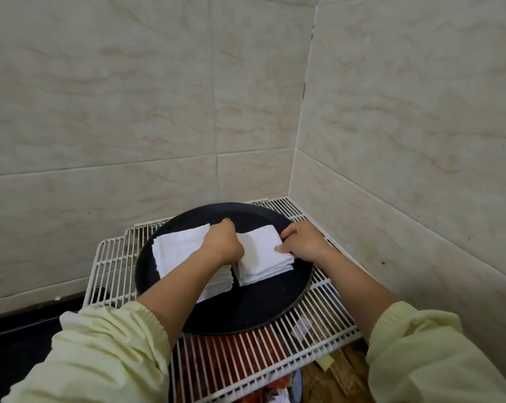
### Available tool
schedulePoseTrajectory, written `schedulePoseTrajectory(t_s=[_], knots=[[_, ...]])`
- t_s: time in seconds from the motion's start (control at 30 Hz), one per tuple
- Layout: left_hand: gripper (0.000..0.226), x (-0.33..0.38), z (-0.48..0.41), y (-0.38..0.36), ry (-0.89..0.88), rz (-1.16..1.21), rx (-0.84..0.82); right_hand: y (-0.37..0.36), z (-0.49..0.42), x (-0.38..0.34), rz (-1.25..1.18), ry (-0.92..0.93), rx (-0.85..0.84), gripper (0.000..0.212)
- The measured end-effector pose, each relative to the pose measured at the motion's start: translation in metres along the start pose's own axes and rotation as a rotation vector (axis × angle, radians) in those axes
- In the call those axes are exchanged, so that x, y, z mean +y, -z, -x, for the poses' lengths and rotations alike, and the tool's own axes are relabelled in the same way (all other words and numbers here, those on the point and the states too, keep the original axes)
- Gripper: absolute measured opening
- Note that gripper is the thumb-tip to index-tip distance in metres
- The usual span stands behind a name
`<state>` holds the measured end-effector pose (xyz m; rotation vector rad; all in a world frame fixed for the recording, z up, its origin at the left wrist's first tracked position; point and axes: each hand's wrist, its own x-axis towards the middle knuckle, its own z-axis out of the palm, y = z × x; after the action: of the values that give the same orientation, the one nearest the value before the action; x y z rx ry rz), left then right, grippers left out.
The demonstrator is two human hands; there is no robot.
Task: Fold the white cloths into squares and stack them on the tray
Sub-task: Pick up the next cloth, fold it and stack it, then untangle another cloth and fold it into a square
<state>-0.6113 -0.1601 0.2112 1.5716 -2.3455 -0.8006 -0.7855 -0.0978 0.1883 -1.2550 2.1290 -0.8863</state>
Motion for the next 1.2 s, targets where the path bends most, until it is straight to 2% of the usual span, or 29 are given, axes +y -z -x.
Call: schedulePoseTrajectory(t_s=[0.03,0.1,0.27,0.43,0.63,0.73,0.83,0.97,1.2], knots=[[0.041,-0.001,0.0,-0.001,-0.027,-0.04,0.019,0.0,0.001,-0.001,0.045,0.018,0.006,0.02],[0.048,-0.003,0.0,-0.002,-0.07,-0.109,0.043,0.001,0.004,-0.002,0.124,0.049,0.017,0.019],[0.031,-0.001,0.002,0.008,-0.112,-0.146,0.056,0.002,0.008,-0.008,0.192,0.127,0.104,0.023],[0.025,-0.012,0.009,0.022,-0.21,0.019,0.255,-0.006,0.01,-0.034,0.14,0.232,0.181,0.024],[0.014,-0.054,0.031,0.058,-0.246,0.124,0.486,-0.033,0.028,-0.09,0.097,0.385,0.166,0.021],[0.013,-0.095,0.05,0.08,-0.191,0.108,0.546,-0.061,0.041,-0.124,0.096,0.464,0.131,0.016],[0.015,-0.15,0.081,0.107,-0.114,0.096,0.571,-0.102,0.062,-0.165,0.133,0.544,0.044,0.022],[0.02,-0.232,0.135,0.136,0.0,0.04,0.584,-0.173,0.1,-0.211,0.237,0.622,-0.073,0.029],[0.022,-0.371,0.252,0.165,0.148,-0.141,0.62,-0.317,0.19,-0.265,0.265,0.683,-0.246,0.029]])
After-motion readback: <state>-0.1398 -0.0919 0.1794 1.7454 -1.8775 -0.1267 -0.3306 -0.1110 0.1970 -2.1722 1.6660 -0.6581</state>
